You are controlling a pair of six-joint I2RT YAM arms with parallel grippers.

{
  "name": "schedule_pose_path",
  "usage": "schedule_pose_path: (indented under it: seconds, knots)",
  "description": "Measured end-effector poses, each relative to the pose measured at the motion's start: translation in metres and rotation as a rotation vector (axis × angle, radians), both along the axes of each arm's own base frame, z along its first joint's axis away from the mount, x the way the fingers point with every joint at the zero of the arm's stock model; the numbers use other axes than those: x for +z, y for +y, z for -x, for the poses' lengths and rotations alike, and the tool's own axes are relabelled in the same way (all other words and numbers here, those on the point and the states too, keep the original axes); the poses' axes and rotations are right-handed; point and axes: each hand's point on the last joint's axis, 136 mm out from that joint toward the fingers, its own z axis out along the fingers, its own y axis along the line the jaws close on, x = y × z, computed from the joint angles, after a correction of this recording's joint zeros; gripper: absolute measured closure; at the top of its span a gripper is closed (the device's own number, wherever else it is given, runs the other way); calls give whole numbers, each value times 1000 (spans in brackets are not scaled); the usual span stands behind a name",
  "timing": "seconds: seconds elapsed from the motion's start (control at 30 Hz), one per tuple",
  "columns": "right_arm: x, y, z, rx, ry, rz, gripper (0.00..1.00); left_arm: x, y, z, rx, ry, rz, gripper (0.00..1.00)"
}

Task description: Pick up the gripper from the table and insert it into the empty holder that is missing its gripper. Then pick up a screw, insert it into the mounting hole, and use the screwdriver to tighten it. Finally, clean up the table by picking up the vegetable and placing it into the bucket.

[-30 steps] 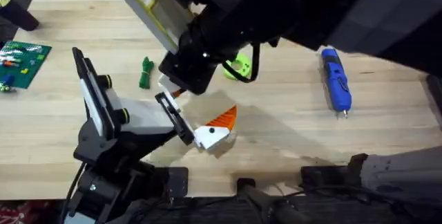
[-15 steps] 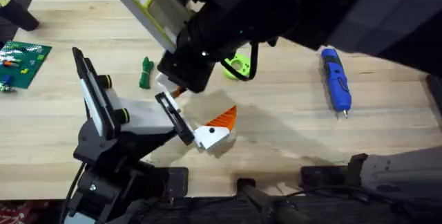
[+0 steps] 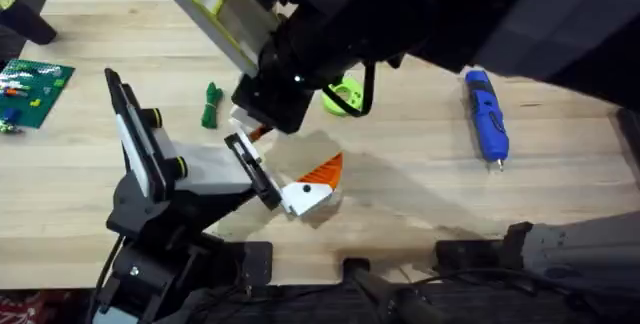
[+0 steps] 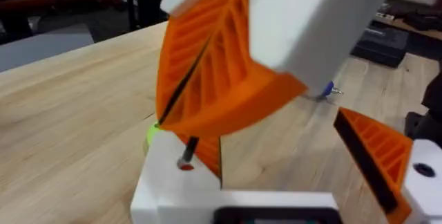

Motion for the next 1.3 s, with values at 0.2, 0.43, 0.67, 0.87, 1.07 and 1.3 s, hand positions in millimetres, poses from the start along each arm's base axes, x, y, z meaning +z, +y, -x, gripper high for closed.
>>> schedule_pose_path:
  seconds: [0.2,0.43,0.67,0.87,1.07,1.3]
  knots:
    - [0,-1,0,-2,0,4,991,0,0,0,0,0,0,16]
    - [-4,0,-1,-2,4,12,991,0,0,0,0,0,0,17]
    - [-16,5,-4,-2,16,30,991,0,0,-1,4,20,12,16]
    - [-16,5,-4,-2,17,31,991,0,0,-1,5,22,13,16]
    - [-16,5,-4,-2,17,31,991,0,0,-1,5,22,13,16]
    - [-20,7,-5,-2,19,35,945,0,0,-1,4,21,13,16]
